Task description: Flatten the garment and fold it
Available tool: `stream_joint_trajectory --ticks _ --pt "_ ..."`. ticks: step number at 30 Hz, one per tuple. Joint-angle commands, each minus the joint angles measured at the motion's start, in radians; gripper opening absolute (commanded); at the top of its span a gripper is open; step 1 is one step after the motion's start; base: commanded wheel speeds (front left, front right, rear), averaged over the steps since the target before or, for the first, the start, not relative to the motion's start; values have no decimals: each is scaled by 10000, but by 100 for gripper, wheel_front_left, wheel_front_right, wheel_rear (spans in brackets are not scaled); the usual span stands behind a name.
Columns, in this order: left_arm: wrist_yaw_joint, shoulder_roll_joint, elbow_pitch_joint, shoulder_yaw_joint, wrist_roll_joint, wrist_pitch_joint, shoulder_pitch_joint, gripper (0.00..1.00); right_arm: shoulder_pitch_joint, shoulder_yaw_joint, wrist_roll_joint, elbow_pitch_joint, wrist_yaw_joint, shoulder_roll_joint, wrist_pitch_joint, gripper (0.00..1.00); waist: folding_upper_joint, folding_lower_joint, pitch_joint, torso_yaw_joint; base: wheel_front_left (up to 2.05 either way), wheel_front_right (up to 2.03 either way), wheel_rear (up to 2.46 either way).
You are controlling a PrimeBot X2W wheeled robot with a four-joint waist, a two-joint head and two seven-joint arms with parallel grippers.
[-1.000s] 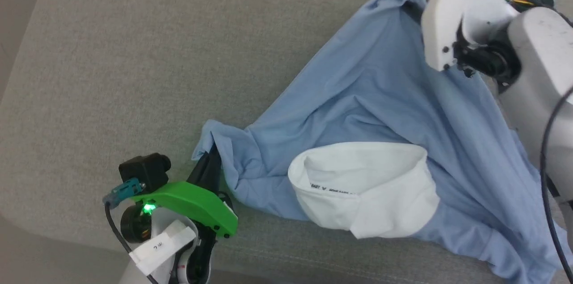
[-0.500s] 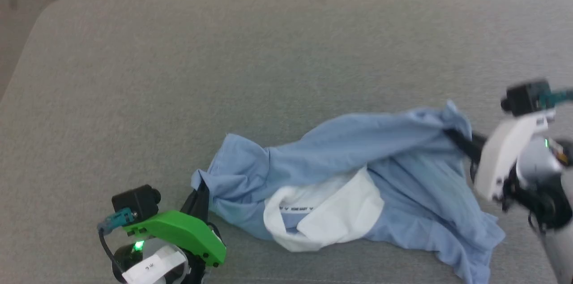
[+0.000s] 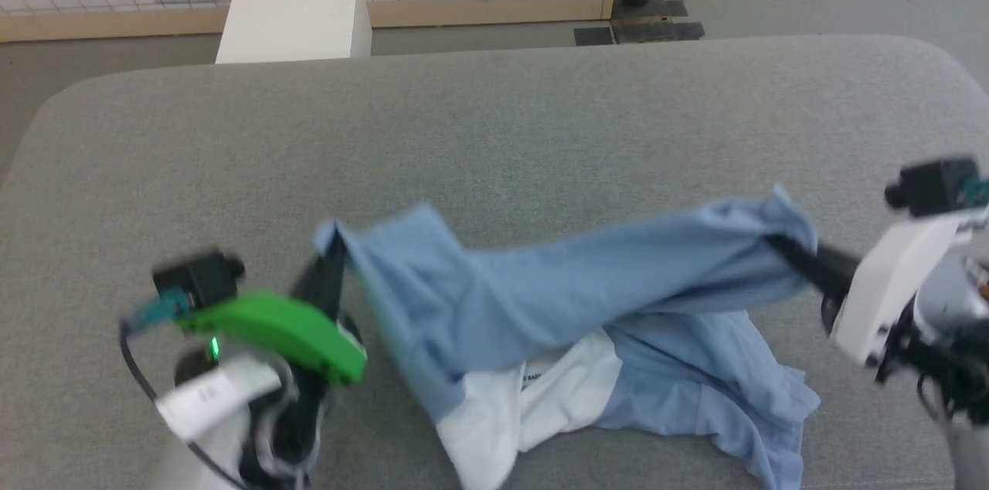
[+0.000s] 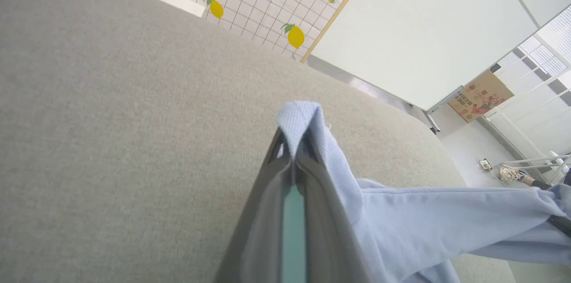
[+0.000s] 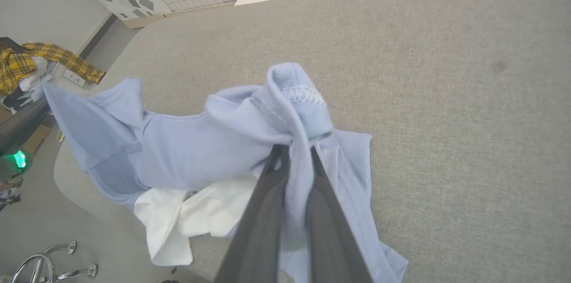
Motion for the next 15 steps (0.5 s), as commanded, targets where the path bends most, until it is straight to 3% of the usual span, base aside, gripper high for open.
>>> stream_joint_trajectory --ticks 1,8,15 --pt "-138 233 -79 64 -64 187 -722 0 -579 -63 98 -153 -13 -100 218 0 0 0 -85 -22 0 0 0" --pt "-590 975 294 155 24 1161 -4106 0 -3280 -374 329 -151 -13 -612 1503 0 0 0 -305 -29 0 0 0" --pt "-830 1357 1056 199 414 1368 -7039 0 -5216 -369 189 113 -13 -1114 1988 0 0 0 -450 -21 0 0 0"
